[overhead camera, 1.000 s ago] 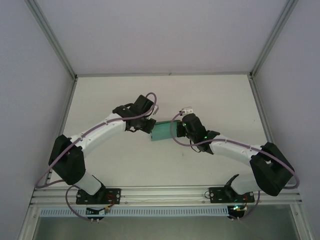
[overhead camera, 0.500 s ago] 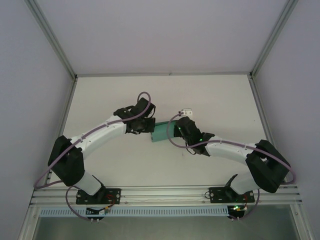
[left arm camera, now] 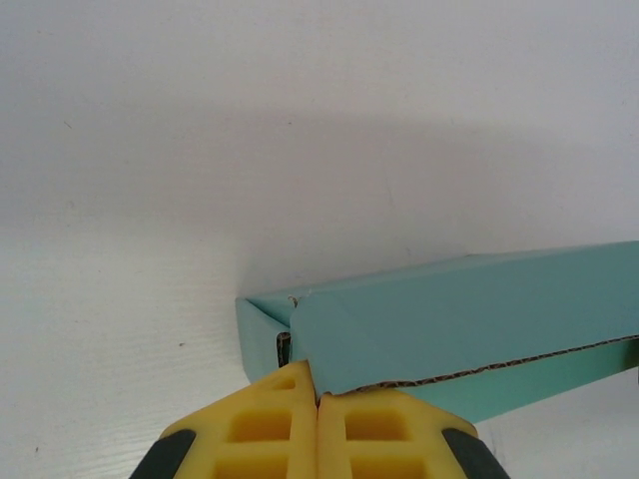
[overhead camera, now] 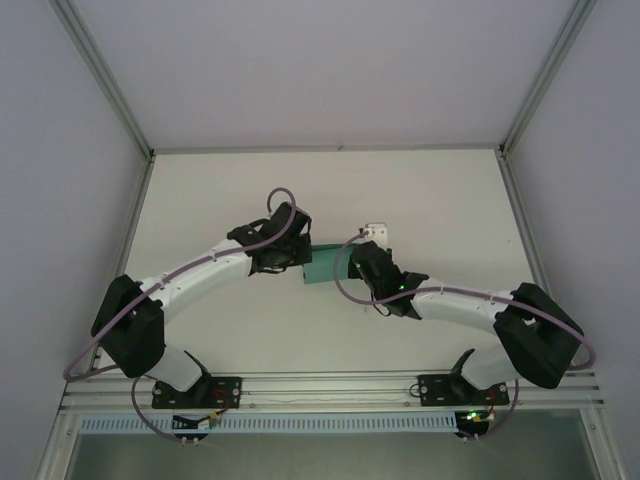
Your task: Assemble paper box
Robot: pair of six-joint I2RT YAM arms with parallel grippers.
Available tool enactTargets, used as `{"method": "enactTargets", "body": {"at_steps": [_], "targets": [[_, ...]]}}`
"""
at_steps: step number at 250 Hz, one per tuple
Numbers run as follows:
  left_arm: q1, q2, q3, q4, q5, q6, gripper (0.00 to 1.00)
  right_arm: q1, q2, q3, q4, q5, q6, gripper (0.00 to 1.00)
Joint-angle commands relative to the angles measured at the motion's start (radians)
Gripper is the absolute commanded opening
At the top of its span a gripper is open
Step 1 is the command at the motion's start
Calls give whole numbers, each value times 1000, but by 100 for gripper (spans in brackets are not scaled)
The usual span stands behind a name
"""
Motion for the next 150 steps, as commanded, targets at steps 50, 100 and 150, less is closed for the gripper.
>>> {"method": "enactTargets", "body": {"at_steps": [50, 100, 150], "targets": [[-21, 10, 56, -291, -64, -21, 0, 12, -15, -43, -134, -17, 15, 6], [-21, 33, 31, -309, -67, -26, 15, 11, -13, -40, -140, -9, 3, 7], [-24, 0, 12, -257, -6, -28, 14, 12, -17, -38, -141, -8, -3, 6]]}}
